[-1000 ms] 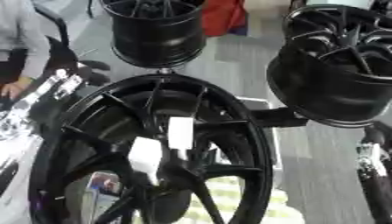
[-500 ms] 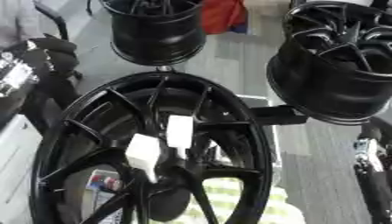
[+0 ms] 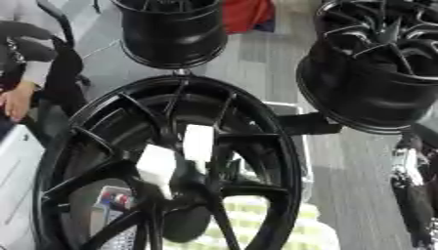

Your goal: Pull the pin out of the wheel hub.

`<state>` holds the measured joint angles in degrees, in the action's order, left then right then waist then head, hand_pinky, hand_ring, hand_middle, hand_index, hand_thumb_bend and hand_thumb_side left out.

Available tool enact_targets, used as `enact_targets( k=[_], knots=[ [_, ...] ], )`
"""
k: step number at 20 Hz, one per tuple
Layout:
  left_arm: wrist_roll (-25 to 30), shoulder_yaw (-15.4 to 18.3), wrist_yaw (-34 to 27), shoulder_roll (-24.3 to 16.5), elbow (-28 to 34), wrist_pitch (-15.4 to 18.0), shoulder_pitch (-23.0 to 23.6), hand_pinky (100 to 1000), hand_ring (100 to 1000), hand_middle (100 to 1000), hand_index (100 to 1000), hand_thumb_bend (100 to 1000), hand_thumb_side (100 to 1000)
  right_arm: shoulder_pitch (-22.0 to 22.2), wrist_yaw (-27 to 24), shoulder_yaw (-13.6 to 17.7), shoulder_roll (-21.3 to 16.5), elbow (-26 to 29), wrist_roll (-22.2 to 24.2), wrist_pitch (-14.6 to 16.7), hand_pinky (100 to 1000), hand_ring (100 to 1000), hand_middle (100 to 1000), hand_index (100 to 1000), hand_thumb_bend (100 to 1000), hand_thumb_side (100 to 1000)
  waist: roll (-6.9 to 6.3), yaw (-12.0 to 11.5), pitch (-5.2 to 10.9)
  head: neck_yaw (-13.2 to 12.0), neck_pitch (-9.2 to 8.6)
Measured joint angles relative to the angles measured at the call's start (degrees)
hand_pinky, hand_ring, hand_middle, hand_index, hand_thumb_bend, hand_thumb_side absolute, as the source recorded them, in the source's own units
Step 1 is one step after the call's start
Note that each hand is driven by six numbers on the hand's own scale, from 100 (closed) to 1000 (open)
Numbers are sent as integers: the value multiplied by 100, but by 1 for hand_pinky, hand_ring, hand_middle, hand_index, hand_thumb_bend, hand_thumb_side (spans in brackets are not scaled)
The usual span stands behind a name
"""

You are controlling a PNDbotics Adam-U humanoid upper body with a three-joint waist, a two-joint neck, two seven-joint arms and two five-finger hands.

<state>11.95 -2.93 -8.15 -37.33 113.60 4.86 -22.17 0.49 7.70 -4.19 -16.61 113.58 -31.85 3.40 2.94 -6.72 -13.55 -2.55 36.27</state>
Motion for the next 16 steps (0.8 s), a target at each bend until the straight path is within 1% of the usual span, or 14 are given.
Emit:
enact_targets(
  k=[5, 7, 8, 9, 12, 16],
  knots=[
    [53, -5, 100, -93, 3, 118, -4, 808, 742, 757, 841, 100, 694, -3, 49, 12, -29, 0, -16, 29, 692, 816, 707, 796, 100, 651, -3, 4, -15, 28, 72],
    [78, -10, 156, -164, 3, 168, -25, 803, 738, 752, 840, 100, 674, -4, 79, 14, -31, 0, -27, 40, 693, 816, 707, 796, 100, 649, -4, 5, -32, 50, 124],
    [93, -25, 198, -218, 3, 204, -54, 798, 732, 746, 839, 100, 643, -6, 102, 21, -32, 0, -38, 50, 695, 816, 708, 796, 100, 646, -5, 5, -37, 61, 150],
    [115, -49, 252, -286, 4, 247, -89, 796, 727, 744, 839, 100, 635, -14, 133, 30, -34, 0, -53, 64, 696, 817, 709, 795, 100, 644, -6, 7, -43, 73, 172],
    [255, -224, 465, -664, 4, 483, -309, 796, 727, 745, 840, 100, 641, -38, 299, 33, -41, 0, -149, 113, 698, 818, 713, 796, 100, 636, -18, 15, -79, 78, 229],
    [645, -658, 713, -1383, 7, 906, -612, 787, 739, 752, 847, 100, 634, -46, 478, 27, -58, 0, -254, 190, 698, 819, 714, 797, 100, 633, -41, 42, -125, 78, 246]
  ],
)
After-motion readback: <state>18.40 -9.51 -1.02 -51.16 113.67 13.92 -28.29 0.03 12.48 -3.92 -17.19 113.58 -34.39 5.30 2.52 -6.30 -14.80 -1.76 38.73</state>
